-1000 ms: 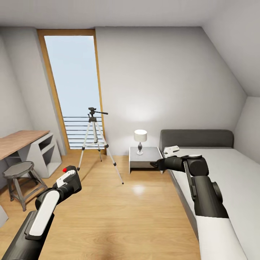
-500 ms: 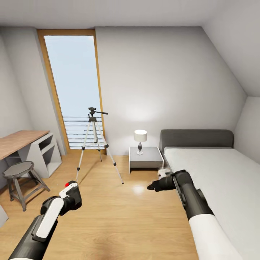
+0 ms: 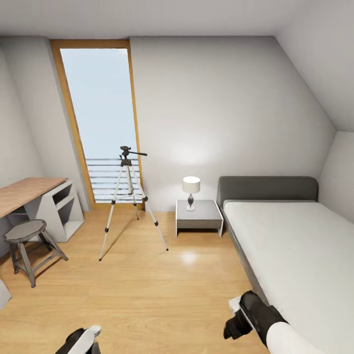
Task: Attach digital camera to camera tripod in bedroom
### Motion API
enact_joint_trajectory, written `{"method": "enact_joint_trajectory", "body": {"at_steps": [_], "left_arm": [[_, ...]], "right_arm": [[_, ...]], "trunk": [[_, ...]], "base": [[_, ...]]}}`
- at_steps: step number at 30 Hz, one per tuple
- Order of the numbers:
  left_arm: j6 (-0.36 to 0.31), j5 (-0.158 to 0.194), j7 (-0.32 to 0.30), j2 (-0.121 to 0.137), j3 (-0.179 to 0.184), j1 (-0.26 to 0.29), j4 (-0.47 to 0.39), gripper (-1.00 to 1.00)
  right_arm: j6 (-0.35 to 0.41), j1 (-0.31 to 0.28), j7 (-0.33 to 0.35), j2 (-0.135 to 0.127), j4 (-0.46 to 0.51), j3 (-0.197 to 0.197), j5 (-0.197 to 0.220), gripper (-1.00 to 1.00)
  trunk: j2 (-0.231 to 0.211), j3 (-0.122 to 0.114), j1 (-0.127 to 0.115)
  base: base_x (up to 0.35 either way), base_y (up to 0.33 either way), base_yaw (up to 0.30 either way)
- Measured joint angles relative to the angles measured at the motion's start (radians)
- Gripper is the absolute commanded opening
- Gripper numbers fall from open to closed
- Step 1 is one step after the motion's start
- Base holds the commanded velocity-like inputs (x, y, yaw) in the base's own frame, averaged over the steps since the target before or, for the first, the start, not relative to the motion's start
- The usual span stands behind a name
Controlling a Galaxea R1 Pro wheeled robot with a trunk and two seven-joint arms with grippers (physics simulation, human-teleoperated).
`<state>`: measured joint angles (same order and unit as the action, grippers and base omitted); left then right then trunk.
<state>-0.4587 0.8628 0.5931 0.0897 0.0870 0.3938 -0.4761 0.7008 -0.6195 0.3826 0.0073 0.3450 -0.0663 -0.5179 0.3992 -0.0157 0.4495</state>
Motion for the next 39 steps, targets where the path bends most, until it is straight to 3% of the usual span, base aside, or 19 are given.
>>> {"method": "enact_joint_trajectory", "body": {"at_steps": [2,4,5,6,7,9,10,13,15,19,22,25,28,39], "left_arm": [[0.074,0.003,-0.047,-0.006,0.026,0.000,0.101,-1.00],[0.117,0.002,-0.101,-0.009,0.040,0.000,0.175,-1.00],[0.157,0.003,-0.169,-0.013,0.049,0.001,0.249,-1.00],[0.177,0.000,-0.208,-0.014,0.054,0.001,0.286,-1.00],[0.217,0.001,-0.284,-0.016,0.057,0.001,0.350,-1.00],[0.258,-0.002,-0.356,-0.018,0.065,0.001,0.398,-1.00],[0.292,-0.002,-0.412,-0.021,0.067,-0.001,0.426,-1.00],[0.338,-0.008,-0.473,-0.030,0.069,-0.018,0.456,-1.00],[0.350,-0.015,-0.488,-0.037,0.071,-0.032,0.463,-1.00],[0.377,-0.055,-0.506,-0.054,0.071,-0.076,0.473,-1.00],[0.417,-0.082,-0.510,-0.062,0.072,-0.104,0.475,-1.00],[0.468,-0.097,-0.512,-0.066,0.073,-0.123,0.476,-1.00],[0.507,-0.103,-0.513,-0.068,0.073,-0.134,0.477,-1.00],[0.522,-0.097,-0.514,-0.070,0.073,-0.139,0.477,-1.00]], "right_arm": [[-0.114,0.008,-0.049,-0.022,-0.158,0.000,0.003,1.00],[-0.200,0.010,-0.074,-0.038,-0.247,0.000,0.006,1.00],[-0.280,0.014,-0.091,-0.055,-0.295,0.001,0.007,1.00],[-0.319,0.019,-0.098,-0.064,-0.313,0.000,0.008,1.00],[-0.384,0.042,-0.105,-0.079,-0.336,0.001,0.009,1.00],[-0.442,0.080,-0.110,-0.092,-0.350,-0.001,0.011,1.00],[-0.488,0.124,-0.114,-0.103,-0.360,-0.002,0.019,1.00],[-0.558,0.219,-0.120,-0.120,-0.371,-0.007,0.062,1.00],[-0.591,0.262,-0.125,-0.127,-0.373,-0.010,0.097,1.00],[-0.687,0.368,-0.137,-0.159,-0.376,-0.016,0.215,1.00],[-0.735,0.417,-0.139,-0.179,-0.376,-0.018,0.296,1.00],[-0.760,0.438,-0.141,-0.188,-0.376,-0.019,0.344,1.00],[-0.772,0.448,-0.143,-0.193,-0.377,-0.019,0.366,1.00],[-0.774,0.453,-0.144,-0.198,-0.376,-0.019,0.377,1.00]], "trunk": [[0.000,0.000,0.000],[0.000,0.000,0.000],[0.000,0.000,0.000],[0.000,0.000,0.000],[0.000,0.000,0.000],[0.000,0.000,0.000],[0.000,0.000,0.000],[0.000,0.000,0.000],[0.000,0.000,0.000],[0.000,0.000,0.000],[0.000,0.000,0.000],[0.000,0.000,0.000],[0.000,0.000,0.000],[0.000,0.000,0.000]], "base": [[0.000,0.000,0.000],[0.000,0.000,0.000],[0.000,0.000,0.000],[0.000,0.000,0.000],[0.000,0.000,0.000],[0.000,0.000,0.000],[0.000,0.000,0.000],[0.000,0.000,0.000],[0.000,0.000,0.000],[0.000,0.000,0.000],[0.000,0.000,0.000],[0.000,0.000,0.000],[0.000,0.000,0.000],[0.000,0.000,0.000]]}}
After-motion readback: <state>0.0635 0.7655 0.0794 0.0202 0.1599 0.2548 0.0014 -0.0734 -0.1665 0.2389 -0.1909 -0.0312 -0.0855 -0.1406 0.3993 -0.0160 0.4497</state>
